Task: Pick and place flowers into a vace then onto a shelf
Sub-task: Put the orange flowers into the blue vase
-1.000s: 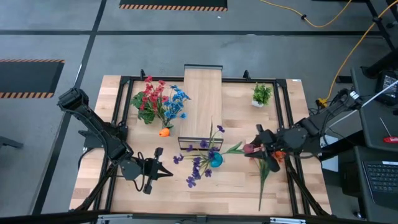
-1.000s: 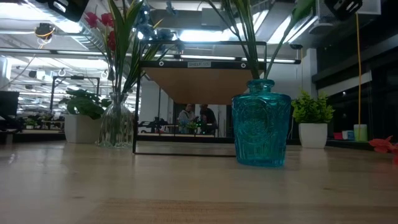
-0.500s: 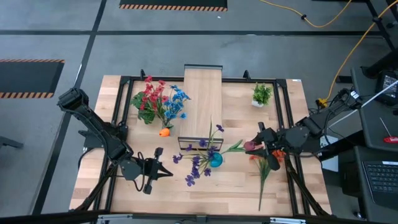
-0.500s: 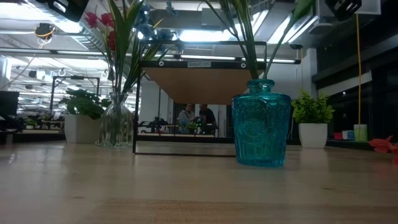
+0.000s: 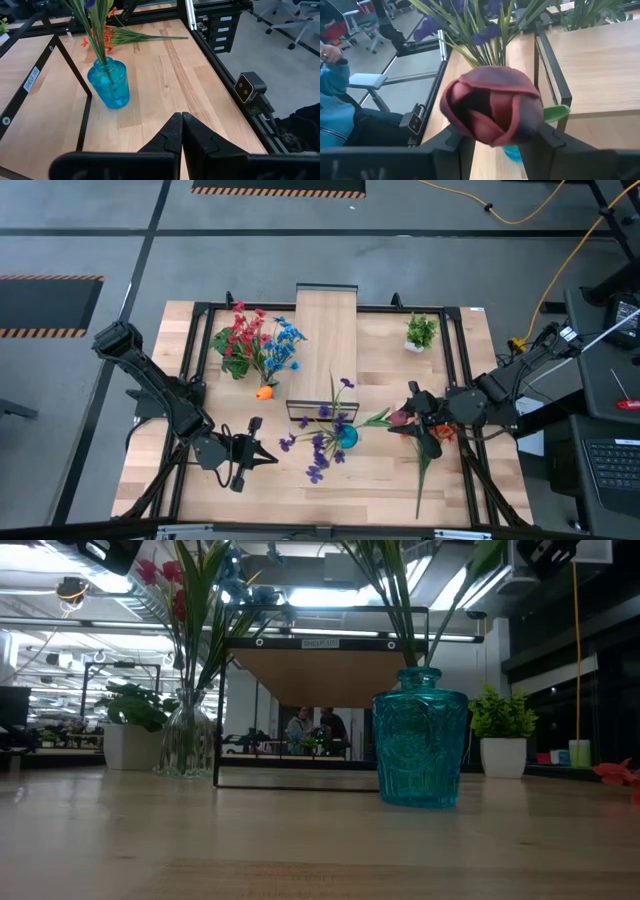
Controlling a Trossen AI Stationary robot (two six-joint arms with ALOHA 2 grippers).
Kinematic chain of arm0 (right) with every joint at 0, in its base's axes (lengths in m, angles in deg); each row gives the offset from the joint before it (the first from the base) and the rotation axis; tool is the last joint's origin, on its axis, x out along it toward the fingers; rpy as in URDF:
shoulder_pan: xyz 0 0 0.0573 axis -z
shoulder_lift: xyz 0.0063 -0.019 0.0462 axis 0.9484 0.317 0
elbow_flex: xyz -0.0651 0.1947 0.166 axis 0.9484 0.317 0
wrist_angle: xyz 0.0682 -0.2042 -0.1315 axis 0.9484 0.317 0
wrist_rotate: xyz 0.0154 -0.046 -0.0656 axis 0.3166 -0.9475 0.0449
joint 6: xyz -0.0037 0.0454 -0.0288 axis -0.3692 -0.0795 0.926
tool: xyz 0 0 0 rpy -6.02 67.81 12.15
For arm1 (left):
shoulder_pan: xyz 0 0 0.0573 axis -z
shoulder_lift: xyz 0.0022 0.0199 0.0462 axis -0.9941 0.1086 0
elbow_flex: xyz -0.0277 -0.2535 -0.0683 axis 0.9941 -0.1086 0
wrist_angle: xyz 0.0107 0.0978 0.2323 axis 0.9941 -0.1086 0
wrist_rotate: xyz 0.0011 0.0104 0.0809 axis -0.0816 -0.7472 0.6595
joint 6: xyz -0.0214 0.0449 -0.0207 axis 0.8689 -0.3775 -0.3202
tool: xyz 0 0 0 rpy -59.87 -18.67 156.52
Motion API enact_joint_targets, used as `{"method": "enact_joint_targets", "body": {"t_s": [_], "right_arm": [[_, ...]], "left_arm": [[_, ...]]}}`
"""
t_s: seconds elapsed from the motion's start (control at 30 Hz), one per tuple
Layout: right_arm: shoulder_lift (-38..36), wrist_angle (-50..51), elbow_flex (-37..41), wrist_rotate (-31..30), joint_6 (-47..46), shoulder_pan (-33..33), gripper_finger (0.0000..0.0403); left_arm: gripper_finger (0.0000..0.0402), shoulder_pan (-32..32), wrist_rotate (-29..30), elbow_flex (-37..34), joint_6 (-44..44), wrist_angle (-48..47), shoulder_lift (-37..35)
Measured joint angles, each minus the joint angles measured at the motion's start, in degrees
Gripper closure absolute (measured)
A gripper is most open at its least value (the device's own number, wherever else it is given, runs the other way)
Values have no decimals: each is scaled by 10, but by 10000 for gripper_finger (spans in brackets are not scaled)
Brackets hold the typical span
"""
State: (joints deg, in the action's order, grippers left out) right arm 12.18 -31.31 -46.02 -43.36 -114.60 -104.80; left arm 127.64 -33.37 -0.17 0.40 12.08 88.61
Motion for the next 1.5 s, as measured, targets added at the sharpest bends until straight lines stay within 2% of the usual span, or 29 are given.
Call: {"method": "enact_joint_targets", "body": {"t_s": [0.27,0.53,0.77,0.93,1.07,1.17,1.3,1.5], "right_arm": [[-24,29,0,66,-15,0,270],[-52,82,0,59,-2,0,270],[-69,121,0,59,-35,0,270],[-67,148,0,51,-136,0,271],[-49,225,0,44,-224,0,299],[-38,271,0,45,-275,0,340],[-37,280,0,55,-304,-3,394],[-8,299,-20,58,-372,-32,398]], "left_arm": [[396,0,-15,0,4,0,0],[400,0,-15,0,14,0,0],[394,0,-15,0,14,0,0],[397,0,-15,0,10,0,0],[400,0,-15,0,-4,0,0],[398,0,-12,0,-12,0,0],[394,0,-9,0,-16,0,0],[398,0,-10,0,-17,0,0]]}}
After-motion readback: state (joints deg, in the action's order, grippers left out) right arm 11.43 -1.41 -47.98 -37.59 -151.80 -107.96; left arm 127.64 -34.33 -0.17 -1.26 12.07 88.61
